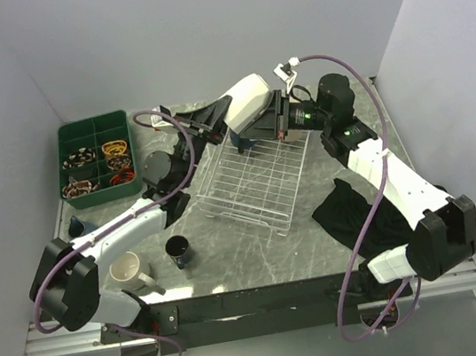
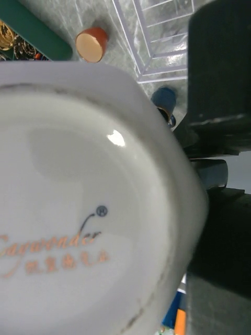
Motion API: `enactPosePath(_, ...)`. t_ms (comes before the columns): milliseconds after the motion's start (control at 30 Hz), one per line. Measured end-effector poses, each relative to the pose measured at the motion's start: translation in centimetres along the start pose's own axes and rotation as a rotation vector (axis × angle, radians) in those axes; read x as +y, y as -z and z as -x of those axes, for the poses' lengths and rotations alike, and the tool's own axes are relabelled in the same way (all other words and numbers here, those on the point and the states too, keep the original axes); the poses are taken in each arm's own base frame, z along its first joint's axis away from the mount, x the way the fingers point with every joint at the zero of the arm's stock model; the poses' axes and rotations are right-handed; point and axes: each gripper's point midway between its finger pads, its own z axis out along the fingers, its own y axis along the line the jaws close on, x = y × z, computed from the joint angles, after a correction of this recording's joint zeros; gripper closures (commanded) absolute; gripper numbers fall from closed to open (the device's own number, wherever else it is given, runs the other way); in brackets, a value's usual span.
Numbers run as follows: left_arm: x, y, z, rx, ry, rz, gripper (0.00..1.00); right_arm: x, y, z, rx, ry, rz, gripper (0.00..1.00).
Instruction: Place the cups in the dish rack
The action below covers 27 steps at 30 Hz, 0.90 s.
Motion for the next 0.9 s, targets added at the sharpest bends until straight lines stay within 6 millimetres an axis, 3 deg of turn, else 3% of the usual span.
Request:
enactPosePath(133,0.4,0.0,-0.4,0.008,0.005,0.009,0.98,-0.5,0.6,0.0,-0.003,0.0,-0.007,1.0)
enactPosePath(233,0.8,0.1,-0.7,0.017,0.006,0.02,0.82,-0.7,1.1,-0.2,-0.005,0.01,-0.012,1.0)
enactPosePath(267,1.0,0.2,-0.8,0.021,0.006,0.022,0.67,-0.8,1.3,-0.2,-0.004,0.017,-0.014,1.0)
enactPosePath(367,1.5,0.6,-1.3,0.046,-0.017,0.033,0.39,-1.2,2.0,-0.5,0.0,0.025,-0.029,1.0)
enactPosePath(500,1.5,1.4,-1.8,0.075,-0.081,0.033,0.21,-3.0,3.5,-0.4,-0.017,0.026,-0.078,1.0)
enactPosePath(733,1.6,4.8,-1.7,0.091,-0.215,0.071,0.08,-5.5,5.0,-1.0,-0.01,0.061,-0.134,1.0)
enactPosePath(900,-1.3,7.5,-1.6,0.092,-0.402,0.083,0.01,-9.1,6.1,-1.7,0.003,0.134,-0.284,1.0)
